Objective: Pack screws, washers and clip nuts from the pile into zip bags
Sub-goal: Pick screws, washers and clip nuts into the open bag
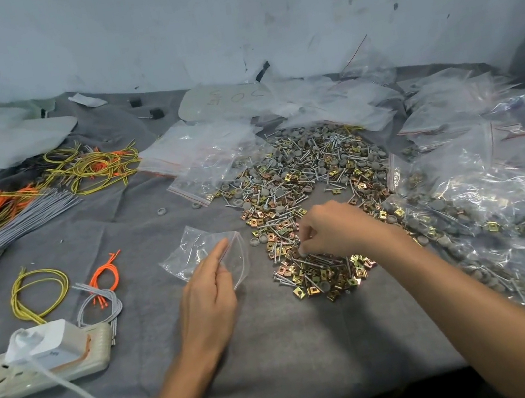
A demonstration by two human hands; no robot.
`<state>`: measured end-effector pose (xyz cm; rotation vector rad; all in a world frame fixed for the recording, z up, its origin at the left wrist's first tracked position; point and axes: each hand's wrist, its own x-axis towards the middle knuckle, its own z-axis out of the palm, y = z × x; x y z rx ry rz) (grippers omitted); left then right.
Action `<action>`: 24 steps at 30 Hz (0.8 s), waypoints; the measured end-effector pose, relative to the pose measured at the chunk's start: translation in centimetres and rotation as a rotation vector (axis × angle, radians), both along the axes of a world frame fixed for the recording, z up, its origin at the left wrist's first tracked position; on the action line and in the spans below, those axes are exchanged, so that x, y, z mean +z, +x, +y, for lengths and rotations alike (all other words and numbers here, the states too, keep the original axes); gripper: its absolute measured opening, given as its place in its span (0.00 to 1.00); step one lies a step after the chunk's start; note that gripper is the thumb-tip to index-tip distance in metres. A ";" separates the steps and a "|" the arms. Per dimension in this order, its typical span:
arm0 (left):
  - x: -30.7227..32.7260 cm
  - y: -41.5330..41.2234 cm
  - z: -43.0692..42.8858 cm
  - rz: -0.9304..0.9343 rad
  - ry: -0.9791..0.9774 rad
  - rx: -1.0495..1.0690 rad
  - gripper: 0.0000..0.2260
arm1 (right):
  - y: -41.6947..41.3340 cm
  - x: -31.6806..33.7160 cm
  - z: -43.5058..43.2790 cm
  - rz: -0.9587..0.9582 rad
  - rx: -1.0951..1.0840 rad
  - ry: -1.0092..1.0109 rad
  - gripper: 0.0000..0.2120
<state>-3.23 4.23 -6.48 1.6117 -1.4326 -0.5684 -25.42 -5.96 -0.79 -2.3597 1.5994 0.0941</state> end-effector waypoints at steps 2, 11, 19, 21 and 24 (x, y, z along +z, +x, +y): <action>0.0 0.0 0.0 0.005 0.000 -0.002 0.24 | 0.2 -0.4 0.2 0.022 0.002 -0.029 0.07; -0.3 0.1 -0.1 0.003 -0.007 -0.008 0.22 | 0.6 0.4 1.4 -0.174 -0.028 -0.032 0.03; -0.4 0.3 -0.5 -0.024 -0.041 -0.016 0.22 | 7.8 -0.6 5.0 -0.470 0.118 -0.104 0.05; -0.3 0.3 -0.4 0.000 -0.034 -0.015 0.24 | 8.8 -1.4 5.2 -0.382 0.126 -0.245 0.07; -0.5 0.4 -0.5 -0.002 -0.038 -0.009 0.24 | 9.3 -2.1 5.1 -0.267 0.172 -0.359 0.10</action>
